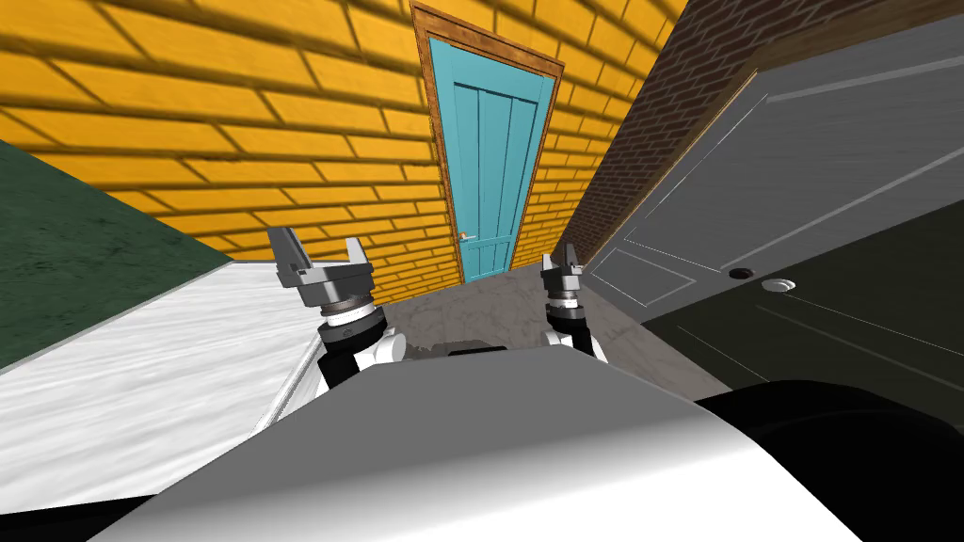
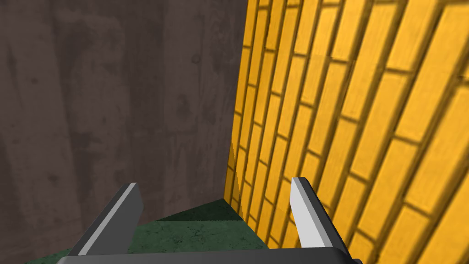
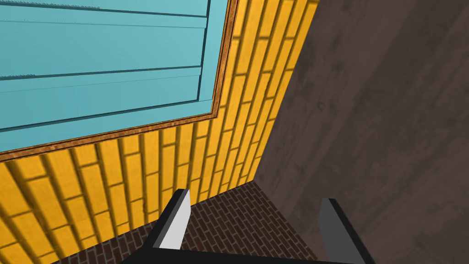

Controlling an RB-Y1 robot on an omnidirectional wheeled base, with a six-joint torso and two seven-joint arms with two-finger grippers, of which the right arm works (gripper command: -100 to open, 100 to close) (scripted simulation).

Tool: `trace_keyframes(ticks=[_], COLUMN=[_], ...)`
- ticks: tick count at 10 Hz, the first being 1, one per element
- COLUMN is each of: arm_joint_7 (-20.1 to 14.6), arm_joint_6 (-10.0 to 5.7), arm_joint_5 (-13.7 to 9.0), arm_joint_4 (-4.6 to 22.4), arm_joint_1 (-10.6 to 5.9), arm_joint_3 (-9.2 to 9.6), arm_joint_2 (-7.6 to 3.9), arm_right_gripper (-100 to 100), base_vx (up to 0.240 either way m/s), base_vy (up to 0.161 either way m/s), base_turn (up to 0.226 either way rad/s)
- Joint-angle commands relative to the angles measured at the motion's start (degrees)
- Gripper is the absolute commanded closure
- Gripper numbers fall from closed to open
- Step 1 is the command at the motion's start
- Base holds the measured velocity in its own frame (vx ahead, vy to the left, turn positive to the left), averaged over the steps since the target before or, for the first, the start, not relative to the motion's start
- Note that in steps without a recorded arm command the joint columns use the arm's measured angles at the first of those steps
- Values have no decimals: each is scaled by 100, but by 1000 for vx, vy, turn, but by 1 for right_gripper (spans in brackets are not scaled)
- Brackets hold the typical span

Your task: Pull the door open

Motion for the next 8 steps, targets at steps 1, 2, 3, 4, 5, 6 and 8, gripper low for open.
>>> trace_keyframes(ticks=[1,2,3,4,5,6,8], arm_joint_7=[13,18,29,42,50,58,74], arm_joint_6=[-33,-48,-77,-110,-131,-152,-195], arm_joint_5=[-31,-44,-71,-102,-121,-140,-180], arm_joint_4=[169,244,393,561,669,776,994], arm_joint_1=[-60,-87,-140,-200,-239,-277,-355], arm_joint_3=[-29,-42,-68,-97,-115,-134,-172], arm_joint_2=[-28,-39,-61,-85,-99,-114,-143], arm_right_gripper=[-100,-100,-100,-100,-100,-100,-100], base_vx=[38,63,77,102,108,91,71], base_vy=[8,8,2,11,8,7,17], base_turn=[92,89,90,125,87,86,80])
